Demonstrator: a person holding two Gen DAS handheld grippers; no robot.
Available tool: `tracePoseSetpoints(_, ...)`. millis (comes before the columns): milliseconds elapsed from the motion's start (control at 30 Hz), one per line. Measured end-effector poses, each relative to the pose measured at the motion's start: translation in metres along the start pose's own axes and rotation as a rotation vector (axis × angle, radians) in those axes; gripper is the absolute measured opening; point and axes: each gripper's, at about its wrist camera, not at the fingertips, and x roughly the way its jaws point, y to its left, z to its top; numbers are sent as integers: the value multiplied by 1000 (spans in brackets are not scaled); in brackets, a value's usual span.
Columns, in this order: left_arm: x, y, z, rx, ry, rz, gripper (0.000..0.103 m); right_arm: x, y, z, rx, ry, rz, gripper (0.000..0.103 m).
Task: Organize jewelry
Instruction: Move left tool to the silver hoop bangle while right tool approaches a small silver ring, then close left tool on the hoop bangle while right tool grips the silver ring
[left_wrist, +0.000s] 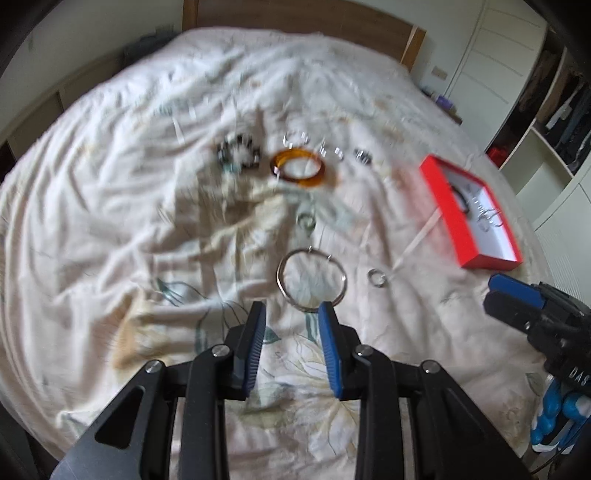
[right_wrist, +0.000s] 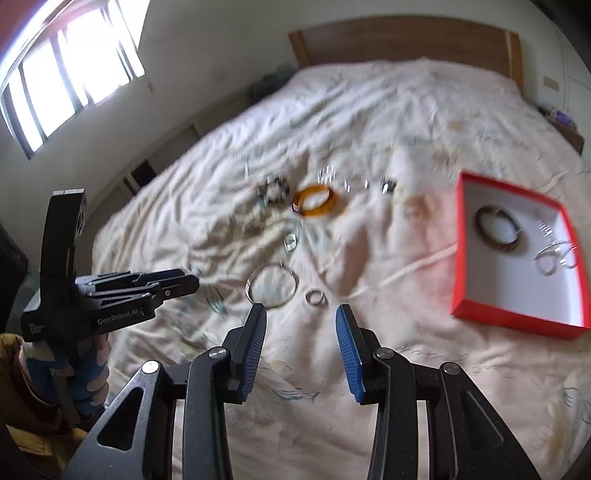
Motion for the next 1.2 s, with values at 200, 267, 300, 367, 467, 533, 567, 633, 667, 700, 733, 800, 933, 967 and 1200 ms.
tracePoseSetpoints(200,42,6,8,-17,70,13,28,44,-10,5,-16,74,19,39)
tracePoseSetpoints(267,53,9,9,-21,88,18,28,55,-12,7,-21,90,28,39)
tracePoseSetpoints(300,58,10,11,-24,96,21,28,63,-13,8,-26,101,32,39)
tracePoseSetpoints(367,67,13,12,-29,110,25,28,74,-14,10,-34,116,36,39)
tracePoseSetpoints(467,78,13,15,-25,127,28,28,90,-16,13,-34,138,42,39)
tracePoseSetpoints(533,83,13,16,-21,132,31,28,98,-17,14,-35,147,49,39)
tracePoseSetpoints(567,86,13,16,-18,136,32,28,103,-16,15,-38,152,53,39)
tracePoseSetpoints(633,91,12,17,-7,147,41,28,109,-16,16,-42,159,57,39)
tracePoseSetpoints(667,94,12,16,0,152,48,28,112,-15,16,-47,162,59,39)
tracePoseSetpoints(700,95,11,16,4,154,53,27,116,-14,17,-54,167,58,38)
tracePoseSetpoints(733,97,10,17,8,157,58,27,119,-13,17,-60,171,55,37)
tracePoseSetpoints(800,101,7,18,25,163,75,27,123,-13,17,-68,179,47,33)
tracePoseSetpoints(933,108,-1,20,59,172,102,26,128,-18,16,-62,185,44,26)
tracePoseSetpoints(967,109,-1,20,61,174,104,26,129,-19,16,-60,185,45,24)
tracePoseSetpoints(1200,119,-3,23,94,207,142,26,128,-21,15,-34,179,56,21)
